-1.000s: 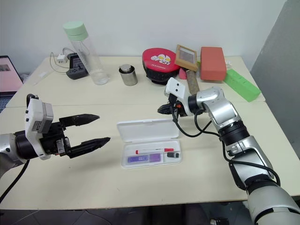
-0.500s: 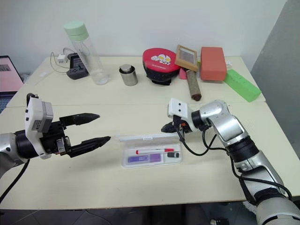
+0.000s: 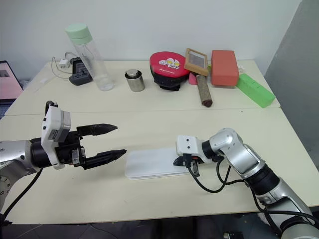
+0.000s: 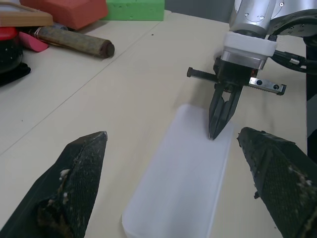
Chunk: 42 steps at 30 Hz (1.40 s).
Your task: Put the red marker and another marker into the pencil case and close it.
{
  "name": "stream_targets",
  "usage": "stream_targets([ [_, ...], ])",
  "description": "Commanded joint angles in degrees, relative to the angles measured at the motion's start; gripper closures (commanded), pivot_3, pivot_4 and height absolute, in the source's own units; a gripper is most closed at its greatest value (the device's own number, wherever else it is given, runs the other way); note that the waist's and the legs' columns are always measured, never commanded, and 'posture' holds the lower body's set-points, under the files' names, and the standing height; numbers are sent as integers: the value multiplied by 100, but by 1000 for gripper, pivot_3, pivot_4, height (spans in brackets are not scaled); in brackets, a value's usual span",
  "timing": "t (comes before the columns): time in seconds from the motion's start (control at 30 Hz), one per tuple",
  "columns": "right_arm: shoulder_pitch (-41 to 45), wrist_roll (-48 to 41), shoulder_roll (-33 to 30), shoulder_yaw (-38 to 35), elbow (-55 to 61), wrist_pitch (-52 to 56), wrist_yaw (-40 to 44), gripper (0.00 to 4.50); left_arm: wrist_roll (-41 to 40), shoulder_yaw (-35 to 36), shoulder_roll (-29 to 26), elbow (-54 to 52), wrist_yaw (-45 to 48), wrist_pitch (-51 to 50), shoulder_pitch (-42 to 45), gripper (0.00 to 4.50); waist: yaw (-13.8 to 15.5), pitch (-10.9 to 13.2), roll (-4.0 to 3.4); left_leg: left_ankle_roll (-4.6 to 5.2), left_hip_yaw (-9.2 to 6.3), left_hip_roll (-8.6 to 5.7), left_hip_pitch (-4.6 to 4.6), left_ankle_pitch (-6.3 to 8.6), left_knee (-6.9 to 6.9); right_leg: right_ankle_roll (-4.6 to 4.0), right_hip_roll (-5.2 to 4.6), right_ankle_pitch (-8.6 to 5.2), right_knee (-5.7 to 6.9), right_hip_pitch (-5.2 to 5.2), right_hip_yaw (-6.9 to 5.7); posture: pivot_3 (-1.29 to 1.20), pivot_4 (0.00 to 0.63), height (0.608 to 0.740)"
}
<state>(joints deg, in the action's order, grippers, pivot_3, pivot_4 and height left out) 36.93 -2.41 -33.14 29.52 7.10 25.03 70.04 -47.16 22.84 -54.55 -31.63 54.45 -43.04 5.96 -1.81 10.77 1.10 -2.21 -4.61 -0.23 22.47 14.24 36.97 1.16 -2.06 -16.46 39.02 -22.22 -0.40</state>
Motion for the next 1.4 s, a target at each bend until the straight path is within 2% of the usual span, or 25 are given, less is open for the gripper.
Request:
stream_targets([
  [0.03,-156,301,39,228,-225,-114,-141,4492,-65,-22,-40,-64,30,105,113,0,-3,-1,2,0,1,0,-2,0,0,0,0,0,0,1,1,0,150,740],
  [0.2,-146,285,85,154,-263,-90,-126,4492,-108,-79,-76,-102,132,73,118,0,-10,-2,3,0,4,4,-40,0,-5,0,0,0,0,28,7,0,150,740],
  [0.4,-224,-333,63,-379,97,320,2,4492,-138,-104,-87,-101,179,40,162,0,6,-2,2,0,1,3,-54,1,-7,-3,1,-2,-2,45,4,0,150,740],
  [0.57,-257,-1442,372,-1621,318,831,-381,4492,10,-217,139,126,-189,61,379,0,12,0,1,0,1,0,-46,1,-7,-2,0,-2,-4,41,5,0,150,740],
  [0.67,-206,-1692,555,-2262,116,1009,-922,4492,96,-251,441,474,-656,33,637,0,12,0,1,0,-2,0,-46,1,-6,-2,0,-2,-3,43,2,0,150,740],
  [0.73,-151,-1596,536,-2754,-301,979,-1491,4492,532,-398,666,916,-1038,235,755,0,12,0,1,0,-1,-4,-46,1,-6,-2,0,-2,-1,41,2,0,150,740],
  [0.8,-151,-1489,399,-2986,-595,973,-1804,4136,873,-464,787,1171,-1221,468,765,0,18,0,1,0,2,-8,-46,1,-7,-2,0,-2,-2,42,3,0,150,740],
  [0.83,-290,-1434,193,-3007,-625,957,-1735,4115,981,-411,834,1326,-1316,547,752,0,18,2,4,0,3,-9,-46,1,-7,-2,0,-2,-3,42,4,0,150,740],
  [0.87,-433,-1417,-21,-3114,-680,975,-1698,3647,1160,-339,867,1589,-1413,699,696,0,11,2,5,0,5,-9,-41,1,-7,-2,0,-2,-5,39,3,0,150,740],
  [0.9,-572,-1401,-202,-3202,-671,958,-1642,3640,1346,-297,864,1808,-1468,847,606,0,15,2,3,0,6,-6,-15,1,-7,-2,0,-2,-3,13,8,0,150,740],
  [0.97,-708,-1491,-393,-3303,-571,1002,-1660,3093,1483,-205,867,2037,-1415,1038,444,0,24,3,2,0,7,-6,9,1,-7,-2,-11,-3,-5,-6,5,0,150,740],
  [1.4,-660,-1908,-774,-3474,-187,1290,-1642,190,1602,315,544,2567,-1032,1294,132,0,15,4,1,1,9,-7,13,1,-2,-1,-10,-1,-2,-7,1,0,150,740],
])
